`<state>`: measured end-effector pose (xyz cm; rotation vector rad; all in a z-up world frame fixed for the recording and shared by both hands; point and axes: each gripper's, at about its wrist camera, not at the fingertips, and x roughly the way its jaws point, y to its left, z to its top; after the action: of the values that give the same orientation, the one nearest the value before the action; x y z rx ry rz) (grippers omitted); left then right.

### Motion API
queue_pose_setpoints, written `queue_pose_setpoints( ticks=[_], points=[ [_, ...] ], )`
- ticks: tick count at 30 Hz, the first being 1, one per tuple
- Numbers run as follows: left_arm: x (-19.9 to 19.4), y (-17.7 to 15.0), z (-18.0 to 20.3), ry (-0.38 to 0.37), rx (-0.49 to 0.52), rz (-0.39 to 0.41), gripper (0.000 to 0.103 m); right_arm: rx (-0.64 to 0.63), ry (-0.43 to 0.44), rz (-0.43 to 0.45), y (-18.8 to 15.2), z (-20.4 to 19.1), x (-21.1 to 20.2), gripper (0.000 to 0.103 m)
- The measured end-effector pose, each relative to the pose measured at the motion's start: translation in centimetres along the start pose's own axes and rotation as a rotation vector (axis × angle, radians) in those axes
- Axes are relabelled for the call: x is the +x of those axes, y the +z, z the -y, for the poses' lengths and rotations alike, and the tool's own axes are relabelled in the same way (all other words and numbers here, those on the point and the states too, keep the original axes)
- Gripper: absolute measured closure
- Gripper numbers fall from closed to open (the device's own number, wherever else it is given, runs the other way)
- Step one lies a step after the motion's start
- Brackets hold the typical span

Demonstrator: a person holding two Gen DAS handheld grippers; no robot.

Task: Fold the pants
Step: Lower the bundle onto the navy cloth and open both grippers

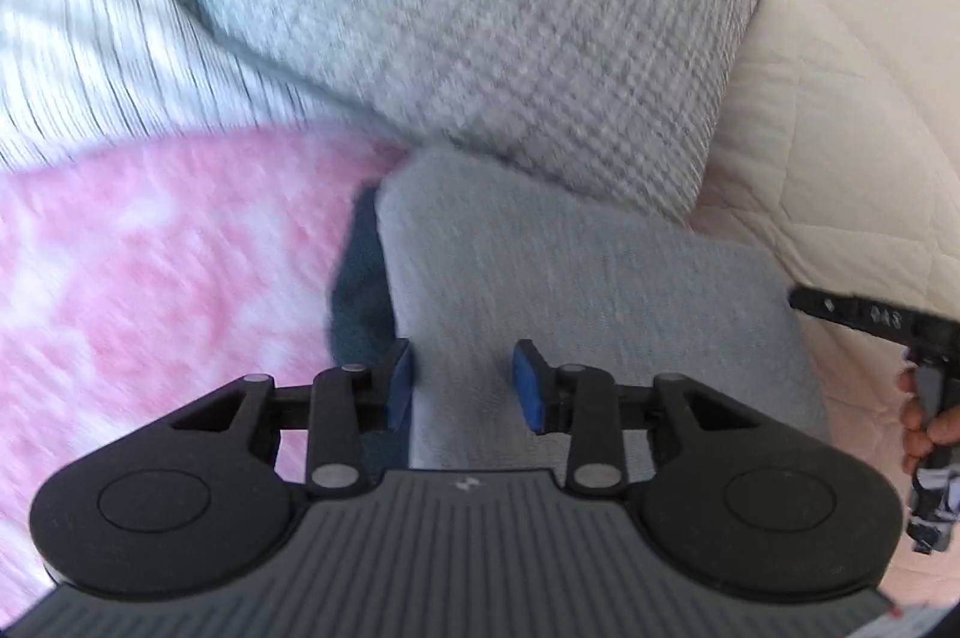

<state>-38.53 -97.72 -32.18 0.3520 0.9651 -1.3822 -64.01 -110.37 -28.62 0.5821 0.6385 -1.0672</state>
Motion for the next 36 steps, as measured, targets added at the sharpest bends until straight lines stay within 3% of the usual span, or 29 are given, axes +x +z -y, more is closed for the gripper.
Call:
queue_pose_setpoints(
  ticks=[3, 7, 10, 12, 18, 23, 27, 31, 33, 36],
  points=[
    [-0.3, 1.0, 0.3, 0.034, 0.023, 0.05, 0.074, -0.082, -0.036, -0.044, -0.8, -1.0, 2.2, 0.076],
    [4.0, 1.6, 2.6, 0.111, 0.163, -0.07, 0.077, -0.078, -0.054, -0.077, 0.0, -0.6, 3.8, 0.076],
    [5.2, 1.3, 2.4, 0.153, 0.167, -0.102, 0.076, -0.059, -0.035, -0.078, 0.8, -0.1, 1.8, 0.076],
    [3.9, 1.3, 2.0, 0.146, 0.108, -0.08, 0.079, -0.063, -0.036, -0.066, 0.0, -0.1, -0.8, 0.076],
    [-2.2, -1.5, 2.7, 0.123, 0.119, -0.072, 0.079, -0.051, 0.007, -0.081, -5.6, -1.6, -8.1, 0.076],
    [-4.2, -4.9, 4.8, 0.087, 0.126, -0.129, 0.076, -0.075, -0.032, -0.166, -8.7, -3.4, -7.6, 0.076],
    [-2.0, -6.2, 5.1, 0.153, 0.109, -0.219, 0.074, -0.077, -0.052, -0.225, -8.4, -3.6, -6.1, 0.075],
    [-3.6, -5.2, 5.8, 0.177, 0.096, -0.215, 0.072, -0.021, -0.007, -0.175, -7.6, -3.4, -9.8, 0.072],
    [-5.8, -4.5, 6.6, 0.175, 0.101, -0.186, 0.061, -0.001, -0.001, -0.168, -7.3, -3.7, -12.1, 0.06],
    [-9.5, -3.5, 8.0, 0.171, 0.103, -0.148, 0.051, 0.031, 0.042, -0.158, -6.7, -4.4, -15.8, 0.051]
  ],
)
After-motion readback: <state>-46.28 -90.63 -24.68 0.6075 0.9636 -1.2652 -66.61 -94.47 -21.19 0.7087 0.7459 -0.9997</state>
